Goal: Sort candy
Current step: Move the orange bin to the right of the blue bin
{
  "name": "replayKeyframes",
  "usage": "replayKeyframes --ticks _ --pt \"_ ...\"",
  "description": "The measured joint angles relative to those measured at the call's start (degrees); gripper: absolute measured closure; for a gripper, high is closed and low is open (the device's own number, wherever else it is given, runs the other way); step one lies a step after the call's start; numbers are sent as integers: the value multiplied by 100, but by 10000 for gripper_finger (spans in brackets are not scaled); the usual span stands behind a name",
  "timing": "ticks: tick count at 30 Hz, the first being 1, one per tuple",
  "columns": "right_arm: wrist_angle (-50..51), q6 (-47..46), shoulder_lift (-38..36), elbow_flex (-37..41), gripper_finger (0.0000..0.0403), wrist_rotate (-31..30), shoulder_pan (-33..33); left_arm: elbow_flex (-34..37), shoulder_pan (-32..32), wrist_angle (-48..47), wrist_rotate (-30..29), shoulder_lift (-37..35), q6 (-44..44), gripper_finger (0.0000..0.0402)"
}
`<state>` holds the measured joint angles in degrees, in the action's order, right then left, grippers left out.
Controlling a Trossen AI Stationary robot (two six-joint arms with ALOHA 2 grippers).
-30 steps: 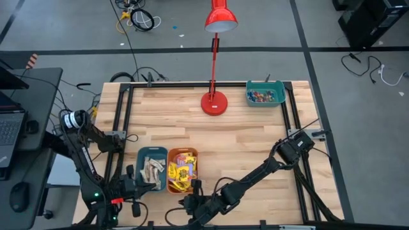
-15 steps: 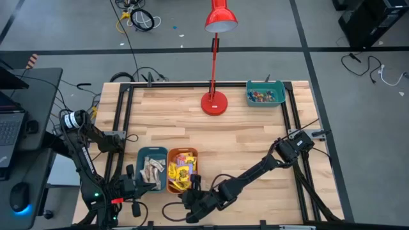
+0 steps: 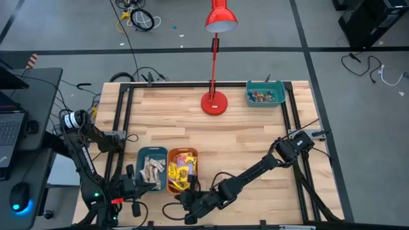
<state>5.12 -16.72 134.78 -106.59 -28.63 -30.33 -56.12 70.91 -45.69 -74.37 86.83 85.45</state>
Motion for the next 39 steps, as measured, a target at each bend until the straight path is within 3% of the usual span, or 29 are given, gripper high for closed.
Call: replayKeyframes --ticks 7,15,39 --pt "36 -285 85 0 403 705 4 0 2 -7 0 -2 0 402" --pt "663 -550 98 7 403 207 -15 0 2 -9 2 -2 0 402" --pt "649 -556 98 7 403 171 194 0 0 -7 4 -3 -1 402"
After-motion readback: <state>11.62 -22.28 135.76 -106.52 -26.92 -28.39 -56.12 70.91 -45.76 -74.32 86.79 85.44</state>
